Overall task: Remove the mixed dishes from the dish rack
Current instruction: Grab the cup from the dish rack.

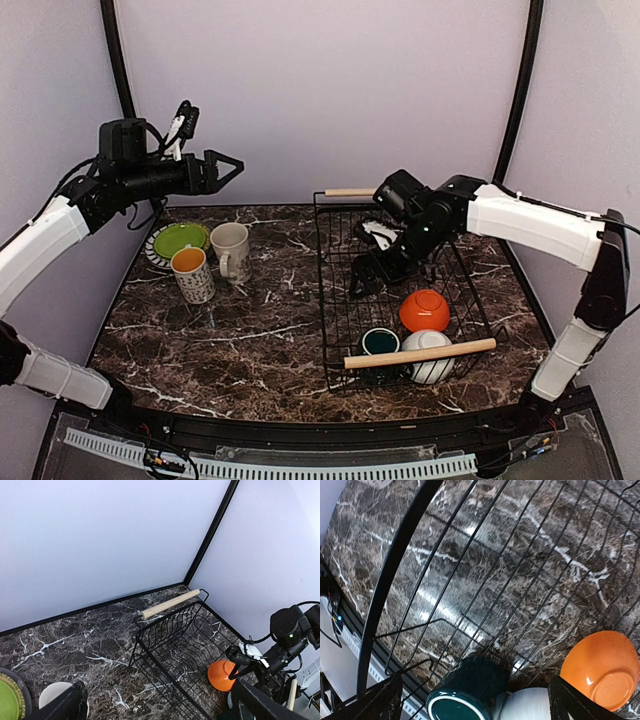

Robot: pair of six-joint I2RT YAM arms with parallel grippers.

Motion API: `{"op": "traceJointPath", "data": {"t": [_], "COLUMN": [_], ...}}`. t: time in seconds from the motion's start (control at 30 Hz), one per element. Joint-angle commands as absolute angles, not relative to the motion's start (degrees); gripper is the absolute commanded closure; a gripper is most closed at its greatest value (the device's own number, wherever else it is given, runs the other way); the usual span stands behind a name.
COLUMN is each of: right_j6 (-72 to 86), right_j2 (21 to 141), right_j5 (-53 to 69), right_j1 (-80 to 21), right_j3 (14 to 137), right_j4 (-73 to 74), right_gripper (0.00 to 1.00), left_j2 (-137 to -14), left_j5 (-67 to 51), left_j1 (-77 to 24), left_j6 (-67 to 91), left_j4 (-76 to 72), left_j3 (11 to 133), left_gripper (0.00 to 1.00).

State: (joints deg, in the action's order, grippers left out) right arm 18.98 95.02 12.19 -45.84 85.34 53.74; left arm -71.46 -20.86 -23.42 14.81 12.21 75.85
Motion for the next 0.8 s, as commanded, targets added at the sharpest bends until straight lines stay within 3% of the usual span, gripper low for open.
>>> {"op": "traceJointPath", "data": {"t": [0.0, 0.33, 0.77], "right_j6": [16.7, 16.0, 17.9], "right_j2": [97.7, 102.8, 107.2], "right_j5": [13.3, 12.1, 7.5], "right_j1": [-48.9, -54.9, -57.8], "right_j3": [87.7, 90.3, 87.0], "right_j4": [62.8, 72.0, 70.6], "right_gripper": [0.01, 0.01, 0.01], "left_j2": [-71.1, -71.1, -72.1], "left_j5": [-20.3, -18.2, -18.3], "left_j1": [-23.5, -23.6, -23.6], "left_j6": [11.6, 8.8, 8.9], "left_j4": [12.0, 13.1, 13.2], "left_j3": [71.4, 69.5, 69.4], "left_gripper": [0.01, 0.01, 0.01]}}
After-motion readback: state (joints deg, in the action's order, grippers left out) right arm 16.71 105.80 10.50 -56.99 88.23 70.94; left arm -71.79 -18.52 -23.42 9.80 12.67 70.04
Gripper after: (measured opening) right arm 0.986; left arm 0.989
